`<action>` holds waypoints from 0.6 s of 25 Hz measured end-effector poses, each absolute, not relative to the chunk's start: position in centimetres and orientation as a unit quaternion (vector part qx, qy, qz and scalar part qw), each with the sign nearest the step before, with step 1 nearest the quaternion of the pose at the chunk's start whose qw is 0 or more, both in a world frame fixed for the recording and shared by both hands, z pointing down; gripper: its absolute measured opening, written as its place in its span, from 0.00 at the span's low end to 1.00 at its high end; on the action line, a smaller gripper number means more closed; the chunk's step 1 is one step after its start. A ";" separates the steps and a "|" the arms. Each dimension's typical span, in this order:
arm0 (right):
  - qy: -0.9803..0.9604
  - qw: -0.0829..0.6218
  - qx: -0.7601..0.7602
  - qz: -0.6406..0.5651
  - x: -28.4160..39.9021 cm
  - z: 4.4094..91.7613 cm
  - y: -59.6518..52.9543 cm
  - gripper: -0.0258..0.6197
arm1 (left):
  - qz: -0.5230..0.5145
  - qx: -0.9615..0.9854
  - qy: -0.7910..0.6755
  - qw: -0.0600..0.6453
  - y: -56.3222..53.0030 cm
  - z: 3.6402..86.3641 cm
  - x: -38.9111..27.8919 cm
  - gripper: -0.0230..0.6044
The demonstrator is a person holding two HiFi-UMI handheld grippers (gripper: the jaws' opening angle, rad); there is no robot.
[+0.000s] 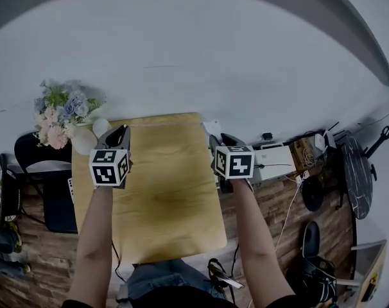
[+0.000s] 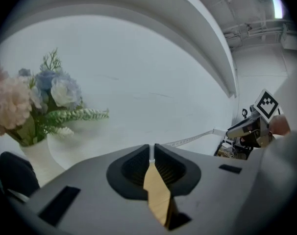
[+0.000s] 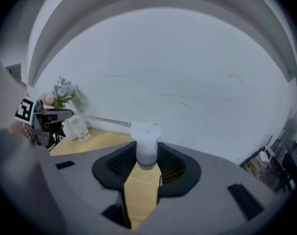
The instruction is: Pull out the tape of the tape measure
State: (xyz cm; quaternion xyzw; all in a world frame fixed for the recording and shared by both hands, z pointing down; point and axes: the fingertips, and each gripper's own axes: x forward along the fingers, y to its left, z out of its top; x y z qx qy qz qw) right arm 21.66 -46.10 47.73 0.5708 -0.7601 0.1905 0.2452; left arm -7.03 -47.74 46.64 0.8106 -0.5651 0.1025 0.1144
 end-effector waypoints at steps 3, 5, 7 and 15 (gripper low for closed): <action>-0.753 0.259 0.574 0.190 21.9 50.2 -47.5 0.26 | 0.123 0.805 -0.569 0.117 -49.1 49.0 -6.5 0.10; -0.751 0.264 0.575 0.188 21.9 51.7 -48.3 0.26 | 0.136 0.801 -0.570 0.118 -49.9 50.5 -6.3 0.10; -0.752 0.268 0.572 0.186 21.8 53.0 -49.2 0.26 | 0.143 0.798 -0.572 0.124 -50.7 51.8 -6.4 0.10; -0.754 0.275 0.560 0.206 21.3 58.4 -51.6 0.26 | 0.155 0.796 -0.568 0.143 -52.3 56.0 -6.3 0.10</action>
